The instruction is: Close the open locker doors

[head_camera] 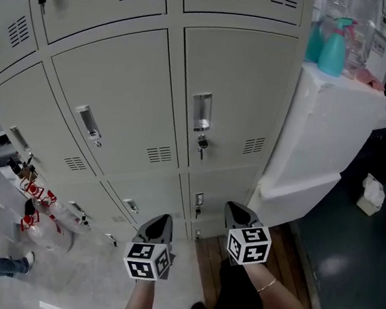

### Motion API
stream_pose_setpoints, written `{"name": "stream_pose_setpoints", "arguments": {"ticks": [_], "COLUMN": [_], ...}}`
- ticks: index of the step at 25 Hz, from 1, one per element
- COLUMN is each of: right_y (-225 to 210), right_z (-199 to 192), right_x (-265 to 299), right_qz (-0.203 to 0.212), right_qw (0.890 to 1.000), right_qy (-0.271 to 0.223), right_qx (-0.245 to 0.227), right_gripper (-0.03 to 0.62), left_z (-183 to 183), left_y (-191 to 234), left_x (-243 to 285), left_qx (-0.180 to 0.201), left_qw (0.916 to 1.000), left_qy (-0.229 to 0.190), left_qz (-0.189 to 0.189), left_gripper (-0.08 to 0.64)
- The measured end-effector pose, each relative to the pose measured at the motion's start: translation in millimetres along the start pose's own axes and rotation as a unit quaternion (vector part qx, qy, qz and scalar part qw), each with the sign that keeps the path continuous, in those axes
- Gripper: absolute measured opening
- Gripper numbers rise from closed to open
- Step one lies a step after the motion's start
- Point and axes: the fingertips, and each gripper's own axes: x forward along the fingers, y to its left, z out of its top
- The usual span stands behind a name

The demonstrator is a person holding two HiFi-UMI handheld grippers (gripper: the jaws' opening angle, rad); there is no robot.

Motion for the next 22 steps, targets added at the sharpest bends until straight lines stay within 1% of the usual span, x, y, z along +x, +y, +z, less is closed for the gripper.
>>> {"name": "stream_pose_setpoints", "arguments": {"ticks": [12, 22], "right_y": [-31, -42], "right_z": [-26, -48], "right_x": [-84, -137], "right_qz": [-0.063, -0.105], "right_qw": [0.997, 0.993], "right_qy": [-0.004, 0.001], "right_qx": [0.036, 0.058], "right_gripper": [0.002, 0.002], "left_z": [-7, -18], "left_y": [-56, -87], "left_x": [-4, -12], "left_qx": [0.027, 0.038], "left_qw": [0.9978, 0.9946], "left_qy": [0.006, 0.015], "left_qz": [-0.06, -0.095], "left_gripper": [0.02, 0.02]}}
